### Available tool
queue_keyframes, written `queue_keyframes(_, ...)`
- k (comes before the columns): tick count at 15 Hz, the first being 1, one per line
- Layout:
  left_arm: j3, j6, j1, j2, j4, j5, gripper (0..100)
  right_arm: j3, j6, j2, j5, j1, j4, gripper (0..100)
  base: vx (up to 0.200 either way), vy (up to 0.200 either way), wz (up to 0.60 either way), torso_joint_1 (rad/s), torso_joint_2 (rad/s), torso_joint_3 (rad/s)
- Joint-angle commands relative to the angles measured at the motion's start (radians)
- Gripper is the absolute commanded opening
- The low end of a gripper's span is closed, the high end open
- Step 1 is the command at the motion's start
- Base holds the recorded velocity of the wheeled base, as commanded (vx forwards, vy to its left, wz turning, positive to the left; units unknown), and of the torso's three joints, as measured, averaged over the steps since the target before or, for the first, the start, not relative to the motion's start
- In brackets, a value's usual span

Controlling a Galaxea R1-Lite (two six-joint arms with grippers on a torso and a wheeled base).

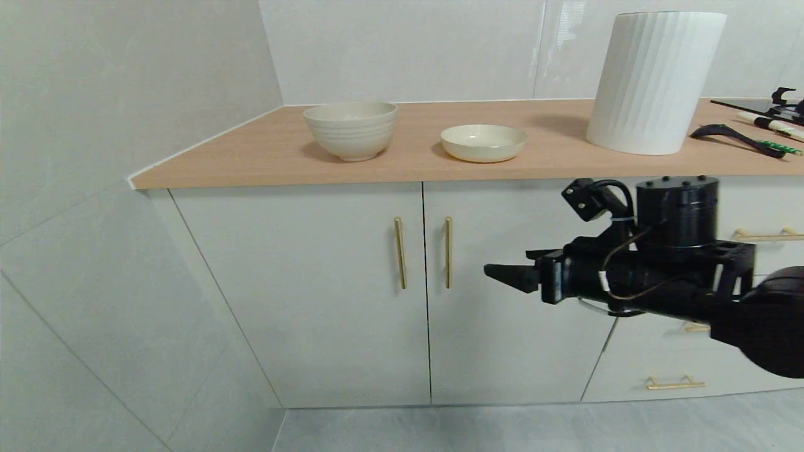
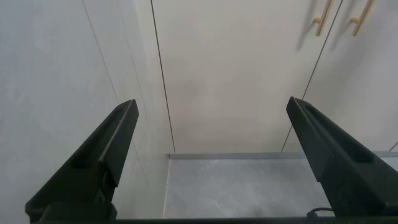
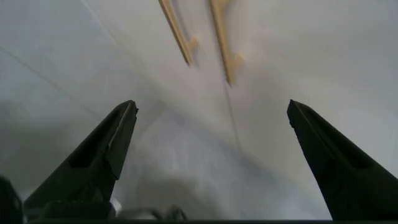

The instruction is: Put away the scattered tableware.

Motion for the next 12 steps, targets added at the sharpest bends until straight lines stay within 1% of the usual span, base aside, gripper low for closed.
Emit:
queue_keyframes(1, 0.0, 0.0, 0.0, 0.0, 0.0, 0.0, 100, -0.06, 0.061, 0.199, 0.009, 0.042, -0.117, 100, 0.0, 0.0, 0.0, 0.0, 0.0, 0.0)
queue_keyframes(2, 0.001, 0.0, 0.0, 0.0, 0.0, 0.0, 100, -0.062, 0.08, 0.222, 0.019, 0.064, -0.152, 100, 0.0, 0.0, 0.0, 0.0, 0.0, 0.0)
queue_keyframes(4, 0.0, 0.0, 0.0, 0.0, 0.0, 0.0, 100, -0.102, 0.09, 0.282, 0.018, 0.067, -0.205, 100, 0.0, 0.0, 0.0, 0.0, 0.0, 0.0)
queue_keyframes(7, 0.0, 0.0, 0.0, 0.0, 0.0, 0.0, 100, -0.164, 0.169, 0.33, 0.018, 0.065, -0.228, 100, 0.0, 0.0, 0.0, 0.0, 0.0, 0.0)
queue_keyframes(9, 0.0, 0.0, 0.0, 0.0, 0.0, 0.0, 100, -0.192, 0.181, 0.347, 0.016, 0.067, -0.264, 100, 0.0, 0.0, 0.0, 0.0, 0.0, 0.0)
queue_keyframes(12, 0.0, 0.0, 0.0, 0.0, 0.0, 0.0, 100, -0.24, 0.179, 0.382, 0.004, 0.067, -0.272, 100, 0.0, 0.0, 0.0, 0.0, 0.0, 0.0)
